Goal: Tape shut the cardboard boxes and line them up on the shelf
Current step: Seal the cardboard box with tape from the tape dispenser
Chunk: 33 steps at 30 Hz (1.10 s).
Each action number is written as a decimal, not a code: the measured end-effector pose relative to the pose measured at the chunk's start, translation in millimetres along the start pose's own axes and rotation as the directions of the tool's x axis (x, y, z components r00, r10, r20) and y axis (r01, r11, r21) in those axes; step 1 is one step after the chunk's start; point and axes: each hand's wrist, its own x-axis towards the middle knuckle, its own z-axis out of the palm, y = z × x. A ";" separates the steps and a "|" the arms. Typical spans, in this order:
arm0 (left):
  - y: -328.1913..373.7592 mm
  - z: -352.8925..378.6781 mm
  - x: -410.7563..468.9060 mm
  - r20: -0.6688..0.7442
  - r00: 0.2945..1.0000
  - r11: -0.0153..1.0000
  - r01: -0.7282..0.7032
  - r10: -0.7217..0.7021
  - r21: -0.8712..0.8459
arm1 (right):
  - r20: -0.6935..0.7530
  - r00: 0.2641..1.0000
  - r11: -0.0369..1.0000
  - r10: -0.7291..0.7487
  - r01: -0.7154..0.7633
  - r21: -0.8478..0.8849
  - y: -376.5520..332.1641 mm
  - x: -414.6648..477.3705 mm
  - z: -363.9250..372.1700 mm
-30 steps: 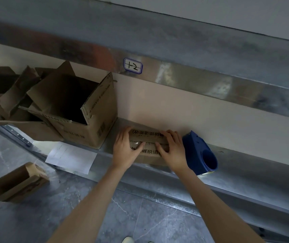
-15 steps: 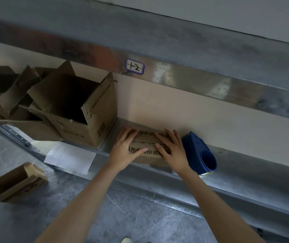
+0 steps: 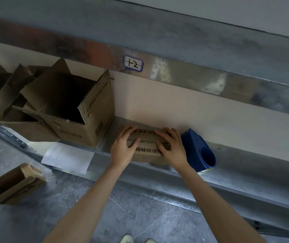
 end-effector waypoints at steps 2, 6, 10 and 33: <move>-2.2 -5.7 -1.2 0.094 0.996 1.000 -0.010 0.009 0.012 | 0.001 1.000 1.000 -0.017 0.017 0.003 1.1 -0.8 -0.2; -5.0 -18.4 1.7 0.277 0.960 0.995 -0.063 0.041 0.072 | -0.012 0.999 0.999 -0.032 0.032 -0.008 -1.1 -1.2 -2.0; -1.1 -22.3 1.4 0.220 0.973 0.997 -0.076 0.071 0.012 | 0.013 1.000 0.999 -0.014 0.013 0.044 -4.9 -3.5 -8.1; 5.7 -47.5 6.0 0.157 0.982 0.908 -0.160 0.105 0.387 | -0.136 0.987 0.953 -0.089 0.044 -0.300 -24.2 -41.2 -50.7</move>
